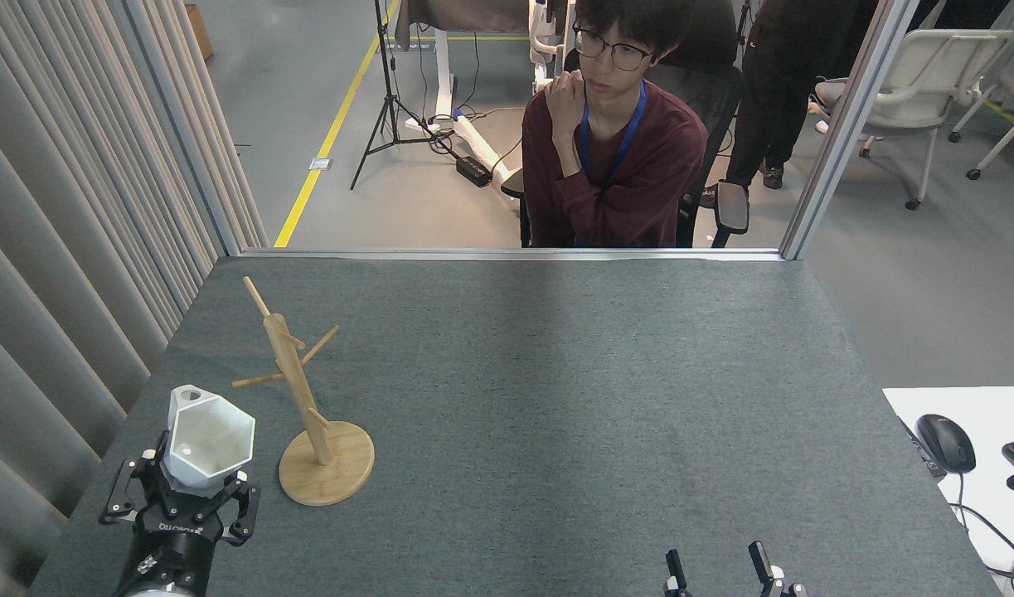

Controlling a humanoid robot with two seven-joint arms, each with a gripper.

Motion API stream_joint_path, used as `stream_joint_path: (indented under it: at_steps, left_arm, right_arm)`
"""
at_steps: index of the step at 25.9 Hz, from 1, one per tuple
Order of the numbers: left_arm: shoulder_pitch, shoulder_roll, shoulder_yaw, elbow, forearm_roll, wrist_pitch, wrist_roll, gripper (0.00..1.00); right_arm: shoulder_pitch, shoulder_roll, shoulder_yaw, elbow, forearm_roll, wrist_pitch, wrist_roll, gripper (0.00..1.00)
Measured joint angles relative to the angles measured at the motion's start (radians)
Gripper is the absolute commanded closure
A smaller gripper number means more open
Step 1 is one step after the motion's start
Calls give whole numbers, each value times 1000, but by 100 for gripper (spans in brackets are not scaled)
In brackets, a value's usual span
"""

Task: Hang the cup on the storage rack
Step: 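Carry the cup with the left gripper toward the wooden mug tree, then hook the cup handle onto a mug-tree arm with the left gripper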

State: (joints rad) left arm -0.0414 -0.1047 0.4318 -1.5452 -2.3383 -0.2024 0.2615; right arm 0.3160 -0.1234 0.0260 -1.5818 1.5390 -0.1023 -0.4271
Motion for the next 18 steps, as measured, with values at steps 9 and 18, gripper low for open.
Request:
stream_joint_path:
  at_steps: [9, 18]
  left_arm:
    - [-34, -5, -77, 11, -61, 0, 6, 60]
    - [-69, -10, -117, 57, -102, 4, 6, 33]
  right_arm:
    - [0, 5, 0, 0, 1, 0, -3, 0]
    - [-1, 5, 0, 4, 2, -1, -5, 0]
